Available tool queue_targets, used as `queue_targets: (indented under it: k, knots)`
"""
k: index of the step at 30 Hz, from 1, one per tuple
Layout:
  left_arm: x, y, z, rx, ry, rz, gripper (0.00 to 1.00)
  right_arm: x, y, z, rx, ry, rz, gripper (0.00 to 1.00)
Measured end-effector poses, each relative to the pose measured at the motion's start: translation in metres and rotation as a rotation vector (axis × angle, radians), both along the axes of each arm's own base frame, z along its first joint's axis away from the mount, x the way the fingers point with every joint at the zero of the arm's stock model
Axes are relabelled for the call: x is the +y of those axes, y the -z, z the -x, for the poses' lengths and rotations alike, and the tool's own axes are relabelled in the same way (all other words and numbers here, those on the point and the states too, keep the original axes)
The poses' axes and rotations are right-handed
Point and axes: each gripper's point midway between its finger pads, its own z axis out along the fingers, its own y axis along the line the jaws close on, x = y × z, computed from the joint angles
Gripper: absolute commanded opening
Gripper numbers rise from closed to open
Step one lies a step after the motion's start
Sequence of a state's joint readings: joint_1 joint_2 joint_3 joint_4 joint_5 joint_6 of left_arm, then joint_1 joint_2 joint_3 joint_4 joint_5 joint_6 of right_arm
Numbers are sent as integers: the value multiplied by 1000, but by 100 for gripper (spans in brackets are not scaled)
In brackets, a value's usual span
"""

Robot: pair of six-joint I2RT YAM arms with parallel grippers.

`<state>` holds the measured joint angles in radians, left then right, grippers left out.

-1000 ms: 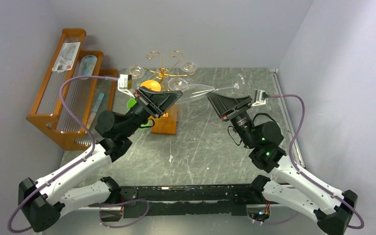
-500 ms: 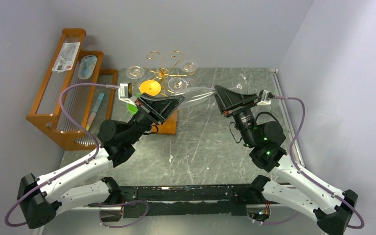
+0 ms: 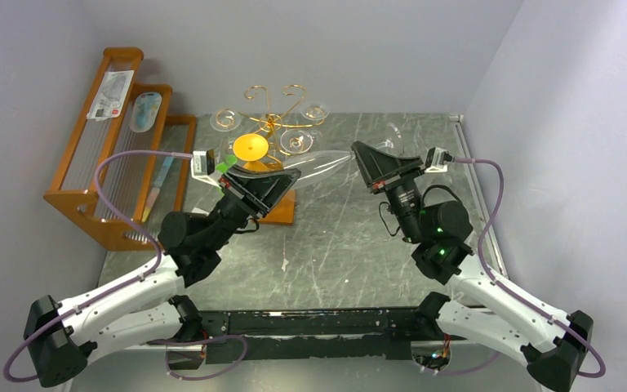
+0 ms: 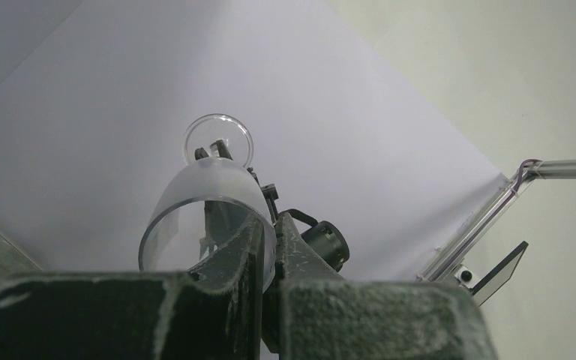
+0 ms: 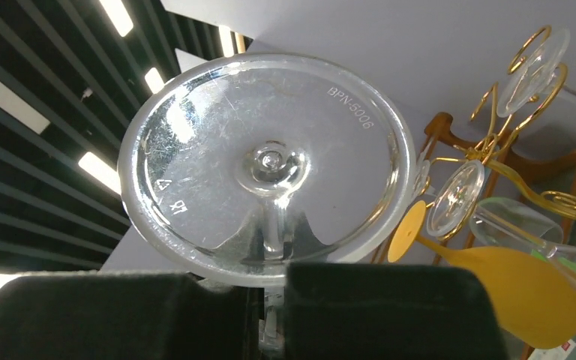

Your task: Place the wine glass upside down on the wine glass rack

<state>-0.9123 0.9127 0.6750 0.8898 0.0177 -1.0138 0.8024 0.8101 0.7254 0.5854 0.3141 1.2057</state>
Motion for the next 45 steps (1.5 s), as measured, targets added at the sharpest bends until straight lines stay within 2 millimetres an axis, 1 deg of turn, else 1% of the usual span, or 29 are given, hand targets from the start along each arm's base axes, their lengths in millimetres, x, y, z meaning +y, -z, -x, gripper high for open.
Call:
queue_targets:
  k: [2,4,6,8,9,13,16,18,23,25,27,30,33,37,39,41,43,45]
  knots:
    - [2,2,1,4,0,4,14,2,2,-1,-1,-1,18,0]
    - [3,5,1,11,-1,1,24,3,4,-1,-4,1,33,0]
    - [3,6,2,18,3,0,41,3,5,0,-8,6,47,0]
    - [5,6,4,23,6,-2,56,2,6,0,-10,16,63,0]
    - [6,6,5,26,7,-5,61,1,7,0,-10,21,72,0]
    - [12,10,7,57,-2,-37,73,-4,9,2,-21,52,127,0]
    - [16,14,8,78,-17,-78,78,-8,8,5,-38,75,190,0]
    - [20,18,9,98,-34,-118,82,-12,4,9,-62,93,249,0]
    - [29,25,13,107,-74,-224,89,-16,-6,26,-192,115,421,0]
    - [29,24,13,92,-91,-286,89,-17,-4,33,-250,120,493,0]
    - [27,16,12,67,-105,-356,89,-17,-2,40,-319,126,573,0]
    - [25,-8,13,0,-121,-423,88,-10,5,47,-424,110,708,0]
    - [24,-14,15,-36,-127,-460,91,3,13,50,-515,71,836,0]
    - [18,-11,20,-57,-86,-484,93,18,32,55,-618,4,970,0]
    - [9,-7,24,-74,-41,-506,93,24,42,58,-663,-33,1026,0]
    - [1,-3,26,-83,-1,-534,92,28,49,62,-703,-64,1058,0]
    - [-8,5,27,-82,39,-562,93,33,53,65,-752,-90,1083,0]
    - [-18,16,29,-69,91,-593,94,37,56,68,-792,-111,1100,0]
